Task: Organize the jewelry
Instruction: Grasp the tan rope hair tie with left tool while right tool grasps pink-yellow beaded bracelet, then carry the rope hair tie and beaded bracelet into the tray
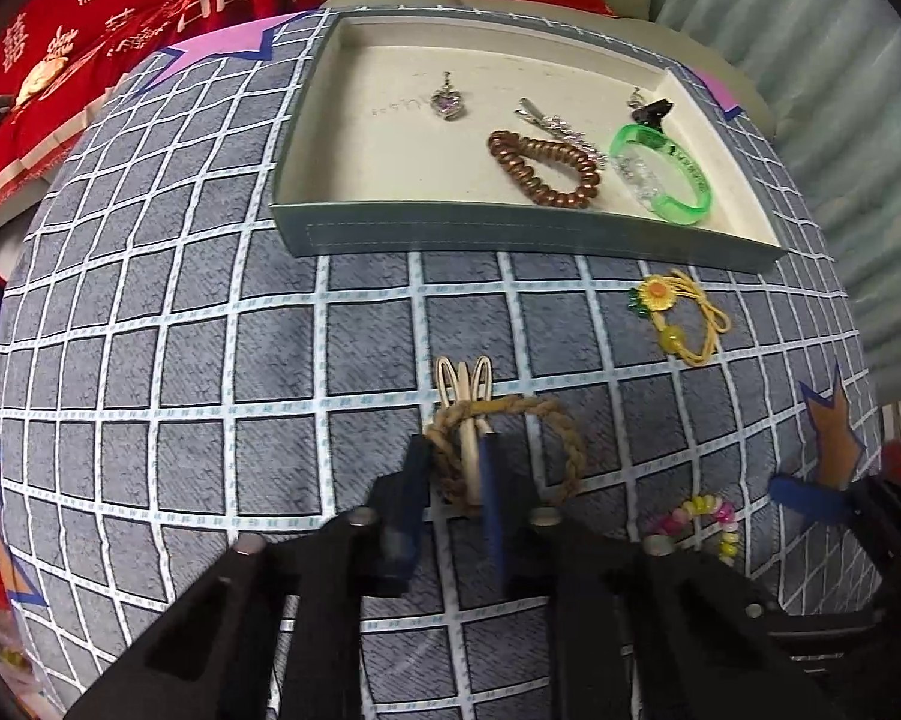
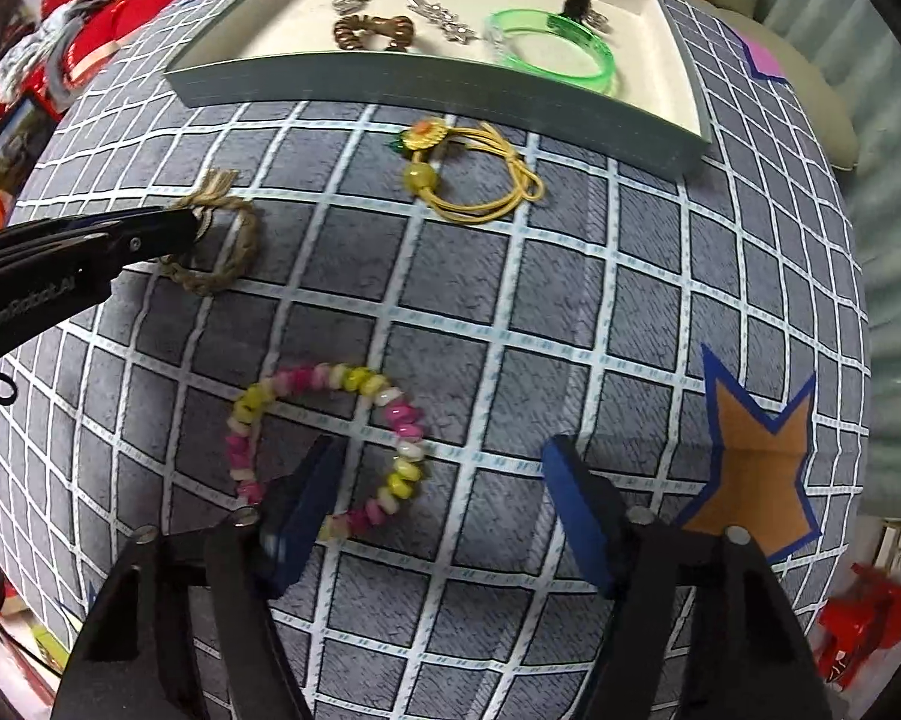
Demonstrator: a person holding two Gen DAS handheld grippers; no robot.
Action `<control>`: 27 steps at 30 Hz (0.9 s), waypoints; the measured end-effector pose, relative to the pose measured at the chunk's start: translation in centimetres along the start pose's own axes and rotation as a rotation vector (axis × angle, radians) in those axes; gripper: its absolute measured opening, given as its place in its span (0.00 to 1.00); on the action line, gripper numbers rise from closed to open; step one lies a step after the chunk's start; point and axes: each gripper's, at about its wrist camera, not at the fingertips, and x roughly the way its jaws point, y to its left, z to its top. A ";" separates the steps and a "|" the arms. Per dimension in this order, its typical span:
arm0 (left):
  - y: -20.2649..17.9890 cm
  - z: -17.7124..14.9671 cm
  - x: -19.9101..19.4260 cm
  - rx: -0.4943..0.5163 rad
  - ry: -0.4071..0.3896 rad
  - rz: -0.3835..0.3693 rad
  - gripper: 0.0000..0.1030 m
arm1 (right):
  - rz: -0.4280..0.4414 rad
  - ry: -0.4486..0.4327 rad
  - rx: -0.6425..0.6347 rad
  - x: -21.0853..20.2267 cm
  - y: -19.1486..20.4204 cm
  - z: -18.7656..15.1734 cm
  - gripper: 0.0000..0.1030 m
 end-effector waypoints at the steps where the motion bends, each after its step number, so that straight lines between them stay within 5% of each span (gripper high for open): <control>1: -0.2 0.0 0.0 0.002 -0.004 0.002 0.22 | 0.001 -0.005 -0.002 -0.1 0.3 0.0 0.54; 4: -0.5 -0.1 -0.5 -0.007 -0.021 -0.009 0.16 | 0.006 -0.016 0.005 -0.3 1.5 0.3 0.14; 5: -0.4 -0.2 -0.8 -0.009 -0.028 -0.012 0.16 | 0.009 -0.015 0.012 -0.4 1.3 0.5 0.10; 16: 2.4 -1.4 -4.5 -0.036 -0.082 -0.031 0.16 | 0.161 -0.033 0.121 -2.9 -2.8 0.8 0.10; 27: 2.6 -1.2 -7.7 -0.036 -0.141 -0.046 0.16 | 0.223 -0.091 0.211 -6.2 -6.4 1.2 0.10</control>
